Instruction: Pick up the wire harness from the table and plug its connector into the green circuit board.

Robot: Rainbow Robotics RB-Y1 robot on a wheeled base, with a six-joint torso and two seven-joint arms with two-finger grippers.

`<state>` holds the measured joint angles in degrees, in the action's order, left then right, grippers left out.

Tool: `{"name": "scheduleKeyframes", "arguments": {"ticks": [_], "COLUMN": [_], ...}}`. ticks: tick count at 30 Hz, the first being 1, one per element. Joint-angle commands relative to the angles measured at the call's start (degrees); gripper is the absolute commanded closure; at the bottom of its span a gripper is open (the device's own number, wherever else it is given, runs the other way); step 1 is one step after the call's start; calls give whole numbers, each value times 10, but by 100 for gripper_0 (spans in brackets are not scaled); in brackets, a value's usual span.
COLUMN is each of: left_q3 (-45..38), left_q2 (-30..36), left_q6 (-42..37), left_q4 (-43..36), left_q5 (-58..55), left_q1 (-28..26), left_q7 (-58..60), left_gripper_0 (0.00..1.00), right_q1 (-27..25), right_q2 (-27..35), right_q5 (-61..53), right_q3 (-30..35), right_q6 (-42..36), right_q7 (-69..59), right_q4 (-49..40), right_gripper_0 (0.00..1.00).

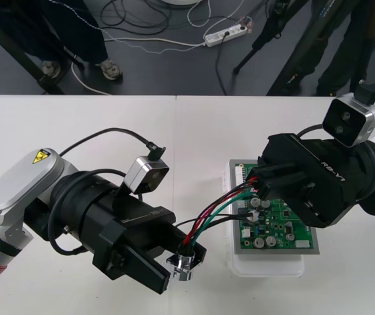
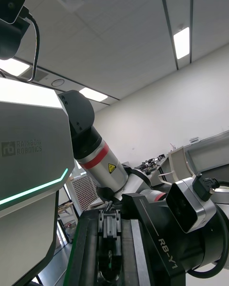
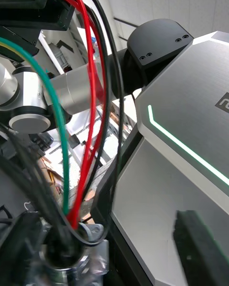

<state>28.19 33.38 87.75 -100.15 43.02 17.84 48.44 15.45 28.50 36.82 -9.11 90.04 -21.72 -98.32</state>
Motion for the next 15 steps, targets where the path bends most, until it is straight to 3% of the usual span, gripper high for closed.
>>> {"name": "scheduleKeyframes", "arguments": {"ticks": [1,15], "left_q3": [8,6], "left_q2": [-12,-11], "left_q6": [22,22], "left_q4": [-20,-20], "left_q5": [-11,-10], "left_q1": [16,15], "left_q7": [30,22], "left_gripper_0": [0,0], "right_q1": [17,17], "right_q2": [-8,-8], "right_q5": [-10,-10], "right_q3": [16,21], "right_q6": [0,0], "right_q7": [-32,-32], "right_q4": [-5,-5], "right_gripper_0": [100,100]}}
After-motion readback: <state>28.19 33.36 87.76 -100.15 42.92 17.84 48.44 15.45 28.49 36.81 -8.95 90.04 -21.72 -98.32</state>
